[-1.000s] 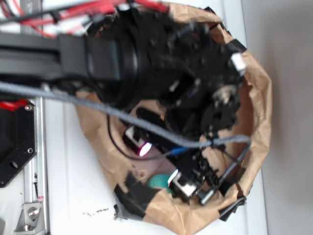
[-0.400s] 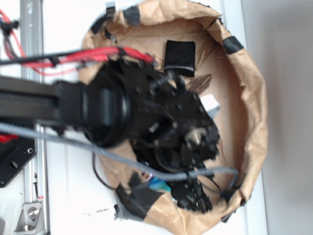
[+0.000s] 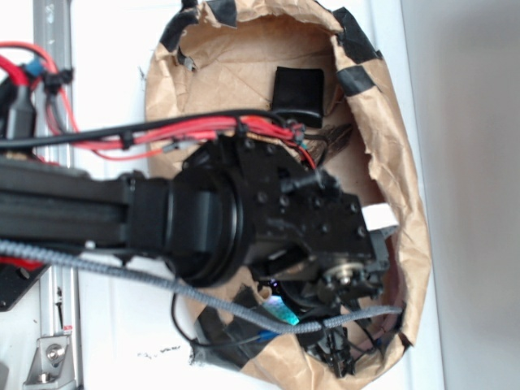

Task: Grab the green ball.

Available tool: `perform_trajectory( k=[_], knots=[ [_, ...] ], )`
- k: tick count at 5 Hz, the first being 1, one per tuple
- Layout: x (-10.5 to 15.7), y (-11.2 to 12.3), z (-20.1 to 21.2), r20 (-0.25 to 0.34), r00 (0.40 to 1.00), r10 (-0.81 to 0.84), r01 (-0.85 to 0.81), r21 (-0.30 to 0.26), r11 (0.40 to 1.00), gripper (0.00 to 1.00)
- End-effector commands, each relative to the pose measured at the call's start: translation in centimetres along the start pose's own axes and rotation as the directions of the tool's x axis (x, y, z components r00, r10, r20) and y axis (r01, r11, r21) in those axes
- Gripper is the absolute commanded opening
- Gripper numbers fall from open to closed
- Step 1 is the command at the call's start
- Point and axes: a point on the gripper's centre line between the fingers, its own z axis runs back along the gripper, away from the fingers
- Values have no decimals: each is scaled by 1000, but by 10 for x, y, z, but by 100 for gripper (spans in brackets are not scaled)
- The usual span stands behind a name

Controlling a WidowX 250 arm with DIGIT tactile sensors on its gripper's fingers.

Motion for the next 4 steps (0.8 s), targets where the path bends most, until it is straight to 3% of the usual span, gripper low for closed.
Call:
perform_trajectory(
  k=[1,2,3,4],
  knots=[
    [-9,-10,18,27,996,-81,82,-61,995,0],
    [-4,8,66,64,992,-108,111,-44,993,0],
    [5,27,131,222,955,-197,173,121,977,0],
    [12,47,187,303,908,-289,210,267,941,0]
  ],
)
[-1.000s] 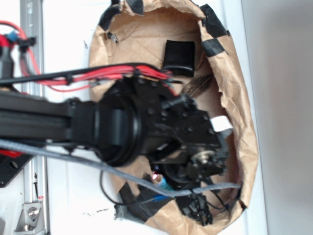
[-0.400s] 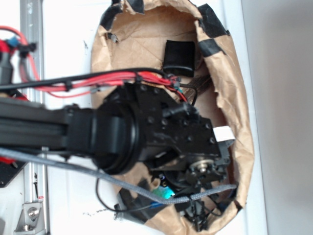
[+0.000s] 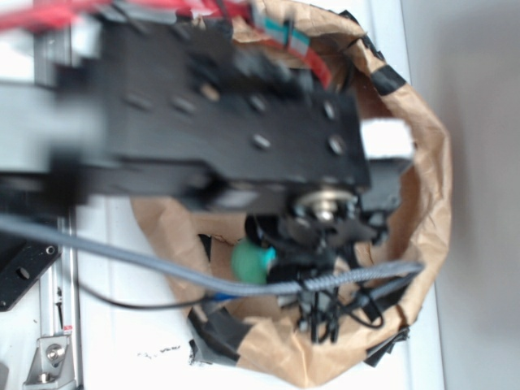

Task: Grab the green ball.

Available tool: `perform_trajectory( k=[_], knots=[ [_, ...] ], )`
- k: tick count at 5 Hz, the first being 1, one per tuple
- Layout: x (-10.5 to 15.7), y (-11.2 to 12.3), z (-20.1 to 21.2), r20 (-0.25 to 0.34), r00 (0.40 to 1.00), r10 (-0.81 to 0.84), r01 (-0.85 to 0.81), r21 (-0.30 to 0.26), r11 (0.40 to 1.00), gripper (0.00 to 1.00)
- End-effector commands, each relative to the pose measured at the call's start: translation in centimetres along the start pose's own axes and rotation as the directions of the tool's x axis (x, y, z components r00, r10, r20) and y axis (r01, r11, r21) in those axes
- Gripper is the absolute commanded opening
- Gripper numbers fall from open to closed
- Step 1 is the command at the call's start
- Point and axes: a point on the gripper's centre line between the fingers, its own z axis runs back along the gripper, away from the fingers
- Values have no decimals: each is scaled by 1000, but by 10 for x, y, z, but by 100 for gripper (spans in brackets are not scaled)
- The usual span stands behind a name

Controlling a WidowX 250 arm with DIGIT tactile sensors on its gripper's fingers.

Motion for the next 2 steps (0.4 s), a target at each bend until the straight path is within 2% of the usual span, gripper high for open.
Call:
perform_trajectory(
  k=[1,2],
  knots=[
    [22,35,87,219,948,-232,184,220,958,0],
    [19,38,81,219,944,-246,197,223,955,0]
  ],
)
